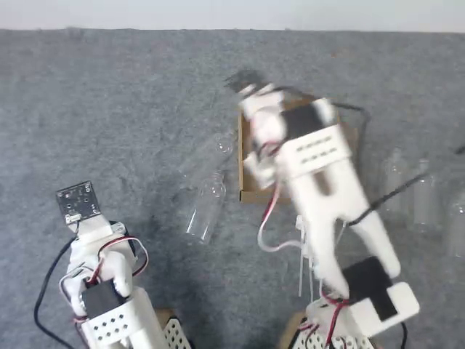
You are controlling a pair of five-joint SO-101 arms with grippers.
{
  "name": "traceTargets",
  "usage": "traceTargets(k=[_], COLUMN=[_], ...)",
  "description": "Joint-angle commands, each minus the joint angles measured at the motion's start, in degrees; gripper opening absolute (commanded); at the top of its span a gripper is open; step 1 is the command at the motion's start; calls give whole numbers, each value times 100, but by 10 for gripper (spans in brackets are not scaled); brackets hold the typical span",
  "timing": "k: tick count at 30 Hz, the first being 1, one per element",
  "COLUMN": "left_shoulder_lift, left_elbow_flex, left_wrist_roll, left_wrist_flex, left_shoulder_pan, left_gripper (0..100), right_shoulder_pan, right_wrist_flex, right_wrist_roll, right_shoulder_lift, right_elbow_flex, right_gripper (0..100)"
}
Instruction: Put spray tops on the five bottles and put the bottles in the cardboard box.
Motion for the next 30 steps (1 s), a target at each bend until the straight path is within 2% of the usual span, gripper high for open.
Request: traceTargets(k=[1, 6, 10, 16, 23, 30], left_shoulder_lift=[-88, -88, -88, -88, -88, -88], left_elbow_flex=[-40, -40, -40, -40, -40, -40], left_wrist_roll=[-18, -18, -18, -18, -18, -18], left_wrist_flex=[-132, -132, -132, -132, -132, -132], left_shoulder_pan=[9, 9, 9, 9, 9, 9], left_gripper=[17, 17, 17, 17, 17, 17], right_shoulder_pan=[-725, -1349, -1358, -1349, -1358, -1385], right_wrist_flex=[-716, -1455, -2026, -2888, -3538, -3292], right_wrist_roll=[-677, -1688, -2760, -3569, -3692, -3692], right_shoulder_lift=[-400, -400, -400, -400, -400, -400], right_elbow_flex=[378, 1029, 1626, 2347, 2822, 2857], right_gripper=[20, 21, 21, 21, 35, 240])
